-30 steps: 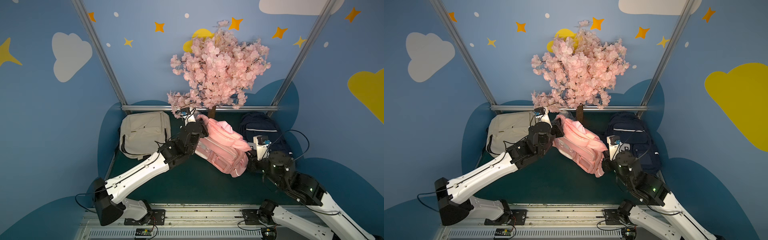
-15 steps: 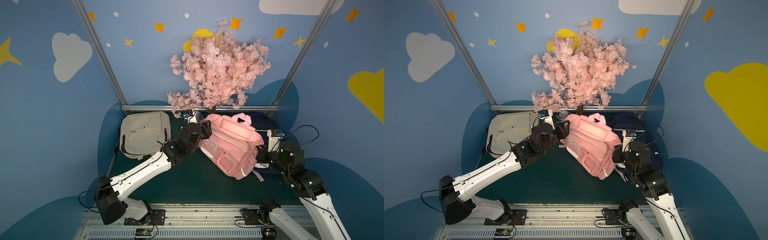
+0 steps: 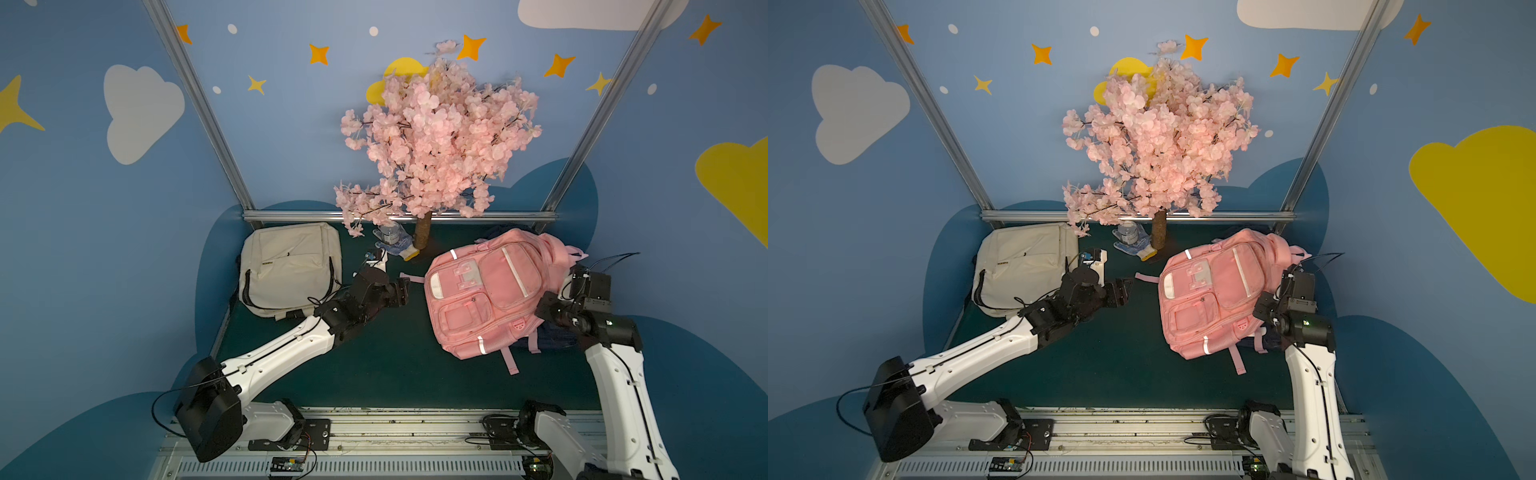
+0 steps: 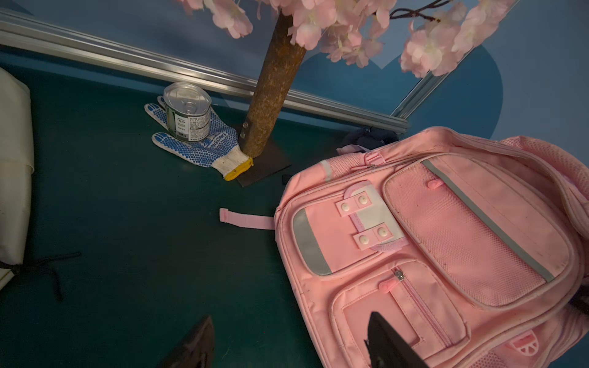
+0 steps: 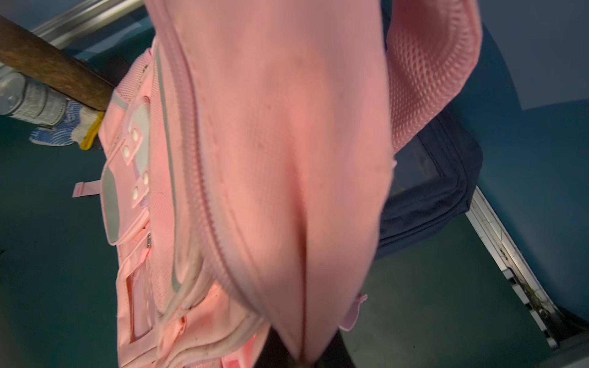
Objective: Zip up the backpack
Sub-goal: Place the backpack on the backpack.
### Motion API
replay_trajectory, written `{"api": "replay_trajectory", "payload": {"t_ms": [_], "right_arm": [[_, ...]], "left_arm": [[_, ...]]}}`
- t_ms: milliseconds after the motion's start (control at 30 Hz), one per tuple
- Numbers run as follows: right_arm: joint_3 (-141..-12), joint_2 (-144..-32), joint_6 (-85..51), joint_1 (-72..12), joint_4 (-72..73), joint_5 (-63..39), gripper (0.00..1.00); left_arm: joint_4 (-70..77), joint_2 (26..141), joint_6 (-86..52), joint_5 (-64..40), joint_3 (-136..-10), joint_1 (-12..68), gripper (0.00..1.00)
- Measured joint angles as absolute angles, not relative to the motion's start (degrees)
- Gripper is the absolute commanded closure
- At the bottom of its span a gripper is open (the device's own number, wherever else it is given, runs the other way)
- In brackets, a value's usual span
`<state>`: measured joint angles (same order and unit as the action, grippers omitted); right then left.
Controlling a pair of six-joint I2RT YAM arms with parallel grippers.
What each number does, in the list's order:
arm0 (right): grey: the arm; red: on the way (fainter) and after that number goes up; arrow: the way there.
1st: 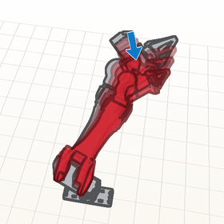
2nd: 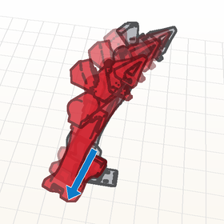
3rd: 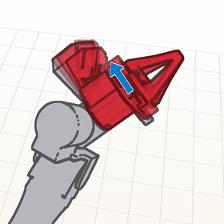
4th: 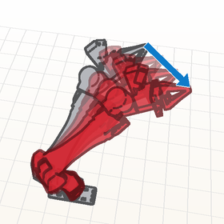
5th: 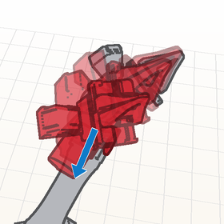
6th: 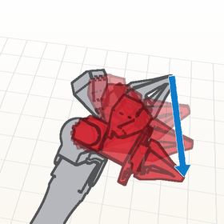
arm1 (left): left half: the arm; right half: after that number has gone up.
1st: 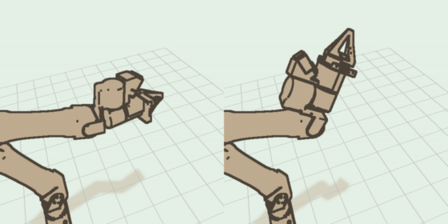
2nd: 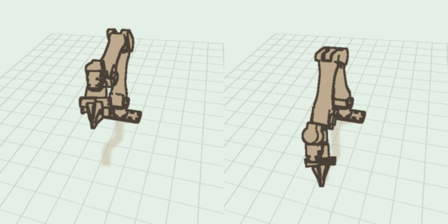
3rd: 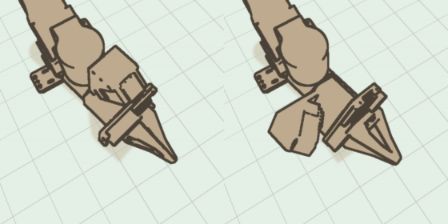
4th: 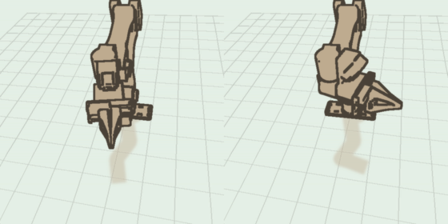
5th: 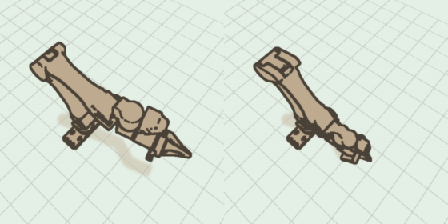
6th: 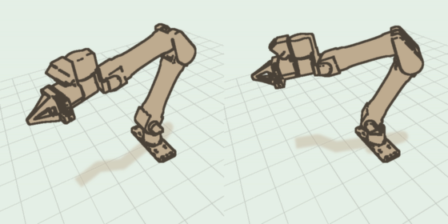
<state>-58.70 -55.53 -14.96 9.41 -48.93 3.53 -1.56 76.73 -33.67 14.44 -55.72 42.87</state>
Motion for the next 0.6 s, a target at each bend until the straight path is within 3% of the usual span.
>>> {"api": "replay_trajectory", "payload": {"t_ms": [133,200,267,433,500,600], "right_arm": [[-58.7,-62.6,-16.1,13.3,-45.8,3.4,1.00],[-59.0,-66.0,-16.6,14.3,-44.4,3.9,0.94],[-59.9,-69.3,-17.0,14.8,-43.5,4.6,0.84],[-66.0,-76.9,-17.3,15.5,-40.9,7.7,0.47],[-69.2,-78.9,-17.9,15.7,-40.4,8.0,0.24],[-71.5,-79.4,-18.5,14.6,-39.9,7.9,0.14]], "left_arm": [[1.3,83.1,-33.5,9.6,-55.9,41.4,0.23],[1.8,86.8,-33.6,7.4,-56.4,41.2,0.23],[2.0,89.4,-33.7,6.0,-56.5,41.2,0.23],[1.6,89.1,-33.6,5.2,-56.1,40.9,0.22],[-0.2,87.3,-33.1,5.7,-56.1,40.1,0.21],[-4.6,84.3,-32.5,7.3,-56.1,37.7,0.20]]}}
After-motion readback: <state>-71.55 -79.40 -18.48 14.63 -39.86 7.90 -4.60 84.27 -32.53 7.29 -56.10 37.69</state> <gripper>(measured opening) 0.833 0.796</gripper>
